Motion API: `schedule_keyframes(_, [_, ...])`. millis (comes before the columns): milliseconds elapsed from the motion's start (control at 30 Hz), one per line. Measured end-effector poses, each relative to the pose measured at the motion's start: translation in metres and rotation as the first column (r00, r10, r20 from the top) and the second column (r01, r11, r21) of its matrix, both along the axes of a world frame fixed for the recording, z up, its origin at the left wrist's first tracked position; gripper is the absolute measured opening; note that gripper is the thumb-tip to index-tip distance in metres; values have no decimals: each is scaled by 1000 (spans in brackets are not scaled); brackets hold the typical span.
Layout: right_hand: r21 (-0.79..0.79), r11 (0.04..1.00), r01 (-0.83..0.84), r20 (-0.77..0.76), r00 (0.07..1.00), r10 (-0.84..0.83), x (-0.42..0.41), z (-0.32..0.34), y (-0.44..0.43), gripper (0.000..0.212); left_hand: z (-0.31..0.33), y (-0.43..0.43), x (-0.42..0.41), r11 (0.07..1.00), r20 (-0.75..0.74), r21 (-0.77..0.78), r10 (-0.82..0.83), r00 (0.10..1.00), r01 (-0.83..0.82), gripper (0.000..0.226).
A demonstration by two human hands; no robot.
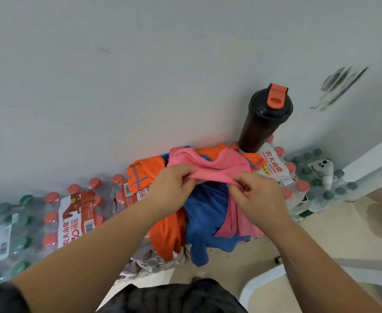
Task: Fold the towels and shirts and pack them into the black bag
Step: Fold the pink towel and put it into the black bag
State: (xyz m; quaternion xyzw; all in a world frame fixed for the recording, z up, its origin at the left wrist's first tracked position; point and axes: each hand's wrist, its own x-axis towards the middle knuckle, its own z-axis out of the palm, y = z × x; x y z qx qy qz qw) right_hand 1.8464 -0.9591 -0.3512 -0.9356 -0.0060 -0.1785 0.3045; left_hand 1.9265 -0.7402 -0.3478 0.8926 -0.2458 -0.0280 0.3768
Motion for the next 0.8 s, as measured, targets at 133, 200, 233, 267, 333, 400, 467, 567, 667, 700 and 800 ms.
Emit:
schedule_keyframes(133, [127,990,-62,40,998,57,-8,33,14,24,51,16,-14,982,-102,-184,23,994,-42,29])
schedule_keyframes(200, [160,985,-69,92,994,55,-15,51,26,39,76,26,-24,961,-121,-275,-12,993,-22,18])
schedule_keyframes(233, [170,983,-72,117,992,52,-18,59,32,40,87,33,-29,957,-90,-289,-23,996,-4,14])
schedule_keyframes(267, [168,983,-74,144,988,49,-21,66,38,36,97,41,-34,956,-56,-293,-32,998,14,11])
schedule_keyframes(333, [148,986,-75,200,979,44,-29,79,51,27,115,58,-45,954,-17,-298,-44,999,37,10])
schedule_keyframes(400, [128,989,-73,244,969,40,-38,89,65,23,131,79,-59,960,19,-277,-45,999,48,11])
schedule_keyframes(467, [101,993,-64,254,967,36,-46,94,81,20,142,101,-73,971,74,-232,-35,997,51,13])
schedule_keyframes(567, [102,993,-60,221,975,36,-59,91,106,17,148,139,-93,981,119,-195,22,993,1,13])
schedule_keyframes(667, [128,988,-85,160,985,64,-73,77,135,19,141,183,-114,988,135,-130,103,986,-85,13])
schedule_keyframes(700, [129,988,-86,135,988,68,-78,71,145,19,137,198,-121,988,130,-101,128,983,-116,13])
schedule_keyframes(800, [77,994,-79,44,996,76,-94,48,175,16,125,243,-147,983,84,-62,176,981,-171,16])
